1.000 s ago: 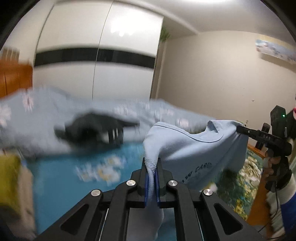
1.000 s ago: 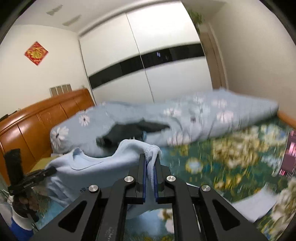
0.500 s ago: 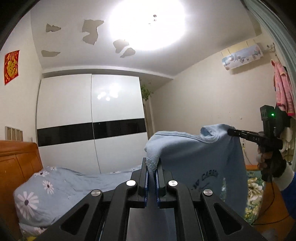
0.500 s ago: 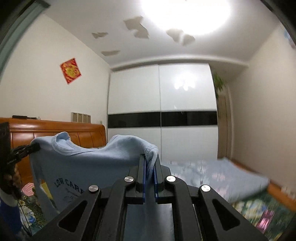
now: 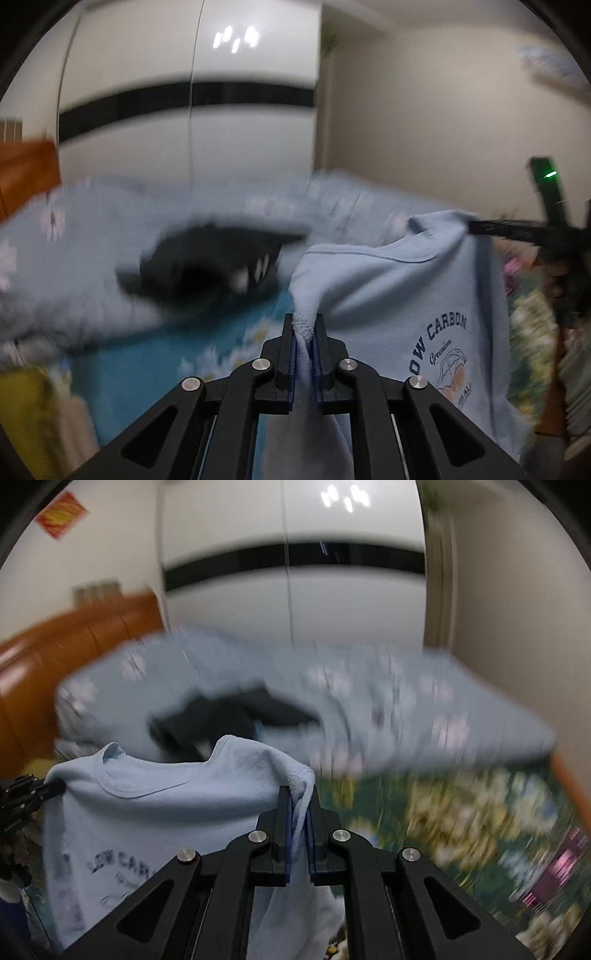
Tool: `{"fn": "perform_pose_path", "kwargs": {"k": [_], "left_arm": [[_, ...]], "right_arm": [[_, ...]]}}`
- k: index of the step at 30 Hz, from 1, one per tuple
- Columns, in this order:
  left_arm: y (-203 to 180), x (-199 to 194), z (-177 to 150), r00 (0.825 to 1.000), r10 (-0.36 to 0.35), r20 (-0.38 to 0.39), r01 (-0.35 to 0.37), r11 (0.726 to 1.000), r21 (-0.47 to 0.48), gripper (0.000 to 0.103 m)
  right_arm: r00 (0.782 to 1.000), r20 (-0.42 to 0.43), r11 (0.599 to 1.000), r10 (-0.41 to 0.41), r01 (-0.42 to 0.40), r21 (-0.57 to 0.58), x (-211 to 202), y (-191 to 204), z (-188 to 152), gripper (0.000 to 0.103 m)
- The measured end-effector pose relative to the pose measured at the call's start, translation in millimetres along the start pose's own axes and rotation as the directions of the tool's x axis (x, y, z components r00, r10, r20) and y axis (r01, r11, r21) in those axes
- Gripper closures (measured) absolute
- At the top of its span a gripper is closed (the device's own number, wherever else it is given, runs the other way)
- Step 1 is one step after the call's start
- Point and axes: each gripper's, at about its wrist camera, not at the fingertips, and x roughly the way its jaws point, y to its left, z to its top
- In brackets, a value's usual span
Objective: Fold clothes
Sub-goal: 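Lift the shirt by the shoulders with both grippers and lay it flat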
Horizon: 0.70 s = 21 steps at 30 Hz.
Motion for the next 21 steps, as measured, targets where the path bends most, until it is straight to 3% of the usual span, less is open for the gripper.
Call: {"fn": "perform_pose_path", "kwargs": {"k": [3, 5, 9, 14, 21], "left_arm": [[16.5, 68.6, -23.2, 0.992, -0.016, -0.129, 0.004, 0.995, -0.096, 0.096], [23.8, 99.0, -36.2, 0.983, -0.025, -0.181, -0.004, 0.987, -0.158, 0.096], [32.5, 120.6, -31.3, 0.985, -0.042, -0.168, 0.003, 0.974, -0.226, 0.096], [23.2, 135.5, -1.5, 0.994, -0.004, -0.107, -0.014, 0.986, -0.165, 0.096], [37.2, 206.2, -27.7, 0.969, 0.045, -0.241, -0.098, 0.972, -0.214, 0.096]], "right_arm": [[0.992, -0.127, 0.999, -0.02, 0.024, 0.033, 63.2, -14.0, -30.6, 0.097], [0.986, -0.162, 0.998, -0.021, 0.03, 0.054, 79.8, -26.9, -47.7, 0.097], [0.99, -0.143, 0.997, -0.014, 0.025, 0.075, 99.5, -42.5, -37.9, 0.097], [0.998, -0.055, 0.989, -0.024, 0.032, 0.143, 104.5, -58.5, -11.4, 0.097], [0.979, -0.203, 0.989, -0.019, 0.049, 0.141, 169.1, -67.8, -42.6, 0.097]]}}
